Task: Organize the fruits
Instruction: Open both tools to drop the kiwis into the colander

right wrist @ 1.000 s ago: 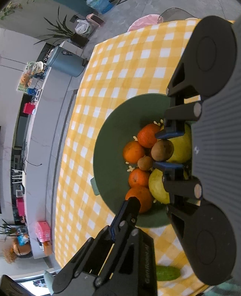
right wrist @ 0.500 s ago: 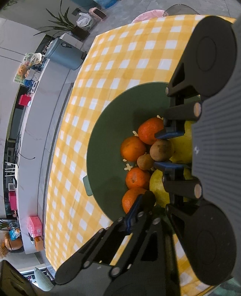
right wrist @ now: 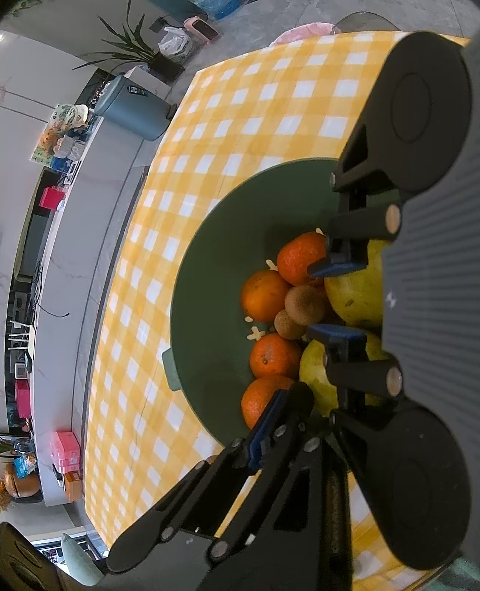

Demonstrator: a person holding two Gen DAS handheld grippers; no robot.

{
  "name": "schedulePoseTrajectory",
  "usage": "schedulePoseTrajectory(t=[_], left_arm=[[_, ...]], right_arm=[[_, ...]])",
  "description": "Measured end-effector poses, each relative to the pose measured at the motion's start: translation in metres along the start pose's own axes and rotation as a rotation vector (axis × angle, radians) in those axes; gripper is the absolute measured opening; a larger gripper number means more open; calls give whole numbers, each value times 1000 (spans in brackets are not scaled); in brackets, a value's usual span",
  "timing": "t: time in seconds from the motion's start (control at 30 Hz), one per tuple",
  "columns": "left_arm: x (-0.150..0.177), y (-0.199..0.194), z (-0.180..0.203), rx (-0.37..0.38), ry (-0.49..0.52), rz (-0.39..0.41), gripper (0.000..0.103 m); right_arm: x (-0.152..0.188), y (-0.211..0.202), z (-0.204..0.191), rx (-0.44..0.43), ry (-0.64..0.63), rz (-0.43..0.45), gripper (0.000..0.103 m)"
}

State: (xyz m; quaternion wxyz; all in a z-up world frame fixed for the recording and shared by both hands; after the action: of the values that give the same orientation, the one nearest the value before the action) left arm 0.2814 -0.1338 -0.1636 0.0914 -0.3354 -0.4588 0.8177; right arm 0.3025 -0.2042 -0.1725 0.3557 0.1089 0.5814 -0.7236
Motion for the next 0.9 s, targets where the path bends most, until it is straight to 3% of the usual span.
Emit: schedulePoseTrajectory(t=[0.3, 0.6, 0.67, 0.77, 0.9], left_arm=[[4, -3, 0, 21, -39, 6, 16], [4, -11, 10, 16, -29, 27, 49], [3, -16, 11, -10, -24, 45, 65], [1, -25, 13, -27, -13, 76, 70], [-1, -38, 19, -18, -11, 101, 71]], right_arm=[[1, -2, -3, 21, -19, 3, 36], [13, -11, 14, 62, 12, -21, 61], [15, -15, 17, 71, 19, -20, 64], [15, -24, 20, 64, 41, -12, 67], [11, -37, 19, 62, 63, 18, 81]])
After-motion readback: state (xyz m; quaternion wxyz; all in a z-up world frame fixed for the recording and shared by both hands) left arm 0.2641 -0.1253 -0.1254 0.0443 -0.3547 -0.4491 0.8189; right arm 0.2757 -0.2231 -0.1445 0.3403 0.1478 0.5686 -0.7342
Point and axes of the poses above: each gripper's, at about its wrist camera, not at the fingertips, and y roughly the way its jaws point, z to its right, x to its underside, the point moved 10 cm from there along y, roughly the way its jaws point, and after that the axes turned 15 degrees about x, right-handed, at the moved point
